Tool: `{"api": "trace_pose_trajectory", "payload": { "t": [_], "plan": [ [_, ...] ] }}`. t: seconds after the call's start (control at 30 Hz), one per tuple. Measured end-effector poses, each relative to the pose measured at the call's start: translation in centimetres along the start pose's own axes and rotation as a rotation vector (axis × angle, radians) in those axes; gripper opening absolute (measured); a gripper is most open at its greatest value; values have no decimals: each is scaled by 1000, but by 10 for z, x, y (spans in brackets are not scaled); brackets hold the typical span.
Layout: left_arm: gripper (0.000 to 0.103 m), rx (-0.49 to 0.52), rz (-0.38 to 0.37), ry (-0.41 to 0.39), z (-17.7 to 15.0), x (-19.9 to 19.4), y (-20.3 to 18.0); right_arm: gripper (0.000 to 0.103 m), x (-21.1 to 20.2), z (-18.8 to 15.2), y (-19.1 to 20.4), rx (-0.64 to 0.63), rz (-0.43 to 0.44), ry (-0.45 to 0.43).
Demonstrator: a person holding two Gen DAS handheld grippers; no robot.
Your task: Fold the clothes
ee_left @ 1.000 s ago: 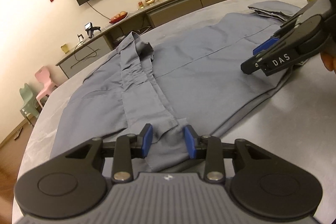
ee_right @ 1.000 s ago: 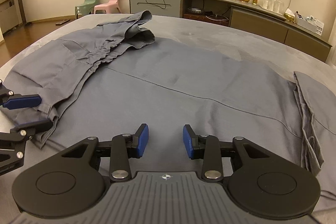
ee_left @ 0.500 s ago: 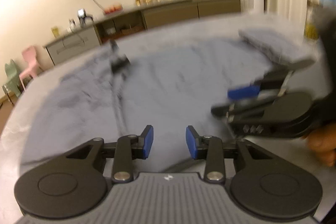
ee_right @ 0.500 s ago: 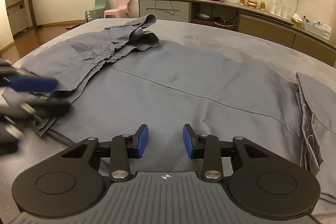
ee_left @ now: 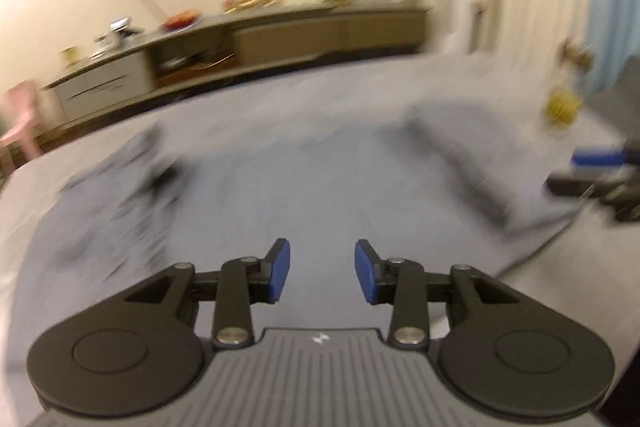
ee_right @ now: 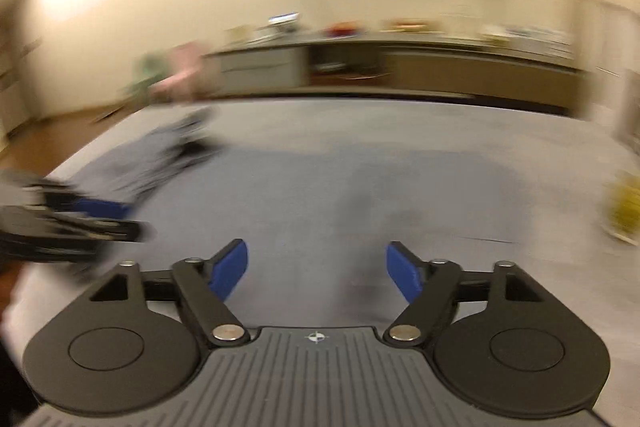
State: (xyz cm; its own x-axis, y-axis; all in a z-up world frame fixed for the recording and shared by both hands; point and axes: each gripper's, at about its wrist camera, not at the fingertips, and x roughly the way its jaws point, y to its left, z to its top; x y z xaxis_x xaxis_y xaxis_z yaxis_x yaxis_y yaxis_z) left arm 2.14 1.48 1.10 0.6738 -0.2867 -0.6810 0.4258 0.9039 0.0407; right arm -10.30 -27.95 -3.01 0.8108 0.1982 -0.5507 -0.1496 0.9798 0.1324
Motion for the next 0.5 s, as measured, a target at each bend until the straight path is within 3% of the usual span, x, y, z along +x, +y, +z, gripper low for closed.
{"api": "trace_pose_trajectory", "payload": {
  "t": [0.07,0.17,0.27,0.33,0.37,0.5],
  "plan": [
    [45,5,-91,0,26,14,-26,82,2,-9,-40,86,-80,32],
    [46,-15,-211,65,53,57,-64,82,15,-23,-77,188,-146,72],
    [44,-5,-189,112,61,97,-89,82,25,-25,-88,224,-131,71],
    [32,-7,-178,148,58,116,-97,82,30,-27,-92,228,-133,81],
    [11,-18,-179,180,52,124,-99,82,33,-29,-93,233,-125,87],
    [3,-62,-203,194,35,121,-99,81,30,-33,-100,243,-89,79]
  ]
}}
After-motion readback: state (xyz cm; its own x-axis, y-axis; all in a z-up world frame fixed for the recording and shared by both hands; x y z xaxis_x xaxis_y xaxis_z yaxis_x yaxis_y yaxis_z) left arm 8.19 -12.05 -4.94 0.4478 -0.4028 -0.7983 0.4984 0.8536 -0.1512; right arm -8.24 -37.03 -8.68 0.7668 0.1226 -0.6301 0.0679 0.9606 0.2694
